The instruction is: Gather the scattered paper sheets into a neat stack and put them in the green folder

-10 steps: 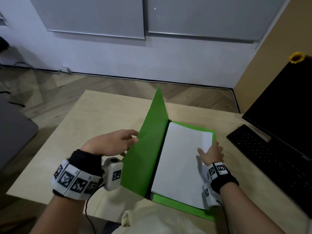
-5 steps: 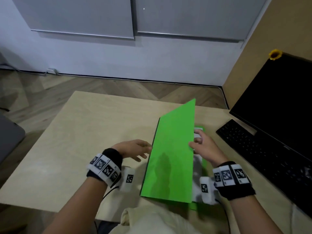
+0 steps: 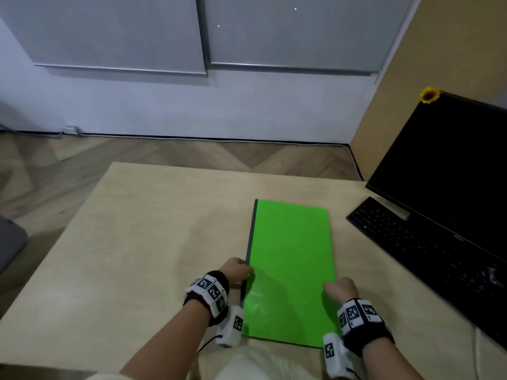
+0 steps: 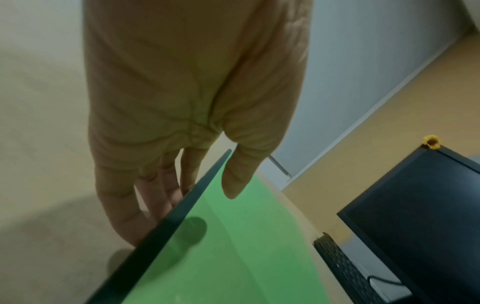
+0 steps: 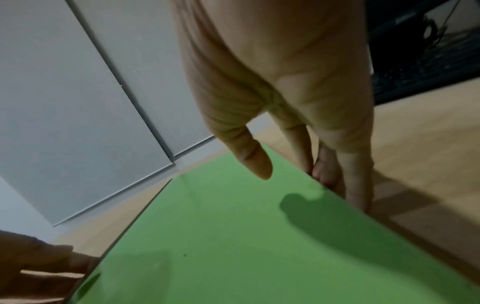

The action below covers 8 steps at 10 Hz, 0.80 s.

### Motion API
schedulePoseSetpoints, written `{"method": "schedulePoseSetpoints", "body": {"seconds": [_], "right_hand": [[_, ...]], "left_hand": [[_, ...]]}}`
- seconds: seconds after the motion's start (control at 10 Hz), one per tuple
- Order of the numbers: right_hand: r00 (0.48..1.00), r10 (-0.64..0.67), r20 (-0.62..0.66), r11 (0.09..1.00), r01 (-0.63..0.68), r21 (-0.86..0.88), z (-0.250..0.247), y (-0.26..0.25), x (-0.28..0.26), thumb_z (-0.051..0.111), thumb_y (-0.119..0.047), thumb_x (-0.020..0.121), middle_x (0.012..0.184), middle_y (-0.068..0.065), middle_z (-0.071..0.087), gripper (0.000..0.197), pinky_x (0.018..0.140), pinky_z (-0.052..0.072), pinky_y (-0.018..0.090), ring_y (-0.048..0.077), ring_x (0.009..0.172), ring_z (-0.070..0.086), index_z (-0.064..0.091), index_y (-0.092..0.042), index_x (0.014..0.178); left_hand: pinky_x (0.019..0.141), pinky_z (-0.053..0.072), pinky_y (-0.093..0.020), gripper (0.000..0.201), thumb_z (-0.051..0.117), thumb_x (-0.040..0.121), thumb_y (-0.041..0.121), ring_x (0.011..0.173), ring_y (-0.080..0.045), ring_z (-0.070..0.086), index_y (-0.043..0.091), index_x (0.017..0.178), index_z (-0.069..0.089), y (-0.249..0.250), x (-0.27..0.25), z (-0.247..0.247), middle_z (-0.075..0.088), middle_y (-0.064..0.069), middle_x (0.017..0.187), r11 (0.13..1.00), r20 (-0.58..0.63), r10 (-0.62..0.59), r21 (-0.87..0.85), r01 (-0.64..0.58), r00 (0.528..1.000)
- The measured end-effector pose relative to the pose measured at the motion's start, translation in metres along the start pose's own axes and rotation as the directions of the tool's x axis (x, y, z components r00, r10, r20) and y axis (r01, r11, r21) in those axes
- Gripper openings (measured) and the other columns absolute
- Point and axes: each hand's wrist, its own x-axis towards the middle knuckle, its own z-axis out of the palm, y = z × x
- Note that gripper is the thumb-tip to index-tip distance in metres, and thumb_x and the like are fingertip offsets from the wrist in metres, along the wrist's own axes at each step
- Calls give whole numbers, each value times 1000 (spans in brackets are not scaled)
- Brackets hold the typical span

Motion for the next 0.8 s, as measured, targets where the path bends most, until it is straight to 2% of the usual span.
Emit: {"method": "schedulePoseSetpoints", "body": {"seconds": [0.1, 0.2, 0.3, 0.4, 0.5, 0.6, 0.7, 0.8], "right_hand": [[1000, 13, 25, 999, -14, 53, 17, -23, -4, 55, -10, 81, 106, 21, 56, 26, 81, 48, 36, 31, 97, 57, 55, 3, 104], [994, -25, 104, 996, 16, 83, 48, -45, 14, 56, -10, 75, 114, 26, 63, 34, 79, 51, 36, 35, 102, 63, 58, 7, 103], [982, -117, 146, 992, 107, 73, 79, -79, 3, 58, -11, 79, 117, 24, 63, 38, 74, 44, 28, 32, 102, 62, 60, 7, 112], [964, -170, 206, 985, 158, 70, 100, -107, -14, 57, -12, 79, 117, 19, 64, 44, 80, 47, 29, 30, 105, 62, 59, 4, 120], [964, -196, 179, 980, 184, 81, 113, -120, -14, 55, -10, 78, 119, 17, 65, 45, 79, 45, 27, 29, 105, 63, 61, 1, 121], [964, -220, 147, 975, 210, 78, 111, -123, -26, 52, -4, 82, 101, 13, 66, 35, 73, 41, 24, 23, 87, 58, 65, 0, 114], [961, -241, 137, 968, 227, 106, 110, -121, -30, 50, -3, 83, 94, 11, 65, 33, 74, 49, 29, 24, 85, 59, 67, -1, 111], [966, -224, 131, 972, 211, 107, 105, -118, -38, 51, -6, 87, 128, 17, 58, 45, 99, 44, 37, 30, 116, 55, 51, -2, 132]], "left_hand": [[91, 51, -36, 40, 55, 96, 13, 96, -27, 58, -7, 130, 53, -10, 2, -20, 61, -21, 116, 1000, -45, -2, -18, 1, 999], [77, 51, -32, 39, 56, 95, 11, 85, -26, 59, -8, 128, 54, -21, 1, -57, 61, -24, 112, 999, -143, -21, -46, 14, 990], [79, 48, -38, 38, 57, 94, 11, 92, -31, 59, -11, 125, 56, -36, 5, -101, 61, -27, 105, 998, -238, -40, -61, 26, 970], [88, 50, -44, 39, 58, 93, 10, 95, -31, 56, -11, 126, 55, -44, 9, -138, 59, -33, 123, 994, -266, -76, -95, 52, 961], [81, 45, -34, 31, 57, 94, 10, 92, -28, 52, -9, 119, 60, -48, 17, -162, 61, -23, 105, 984, -241, -115, -157, 78, 964], [77, 41, -33, 13, 55, 94, 11, 85, -27, 48, -2, 90, 57, -48, 23, -173, 50, -14, 78, 980, -179, -141, -166, 112, 974], [69, 48, -26, 21, 53, 95, 9, 77, -24, 52, 9, 74, 53, -49, 26, -179, 51, -8, 73, 987, -152, -112, -132, 92, 982], [63, 51, -26, 20, 55, 90, 7, 67, -24, 57, 9, 70, 58, -70, 23, -184, 59, -10, 73, 979, -66, -144, -156, 133, 987]]}}
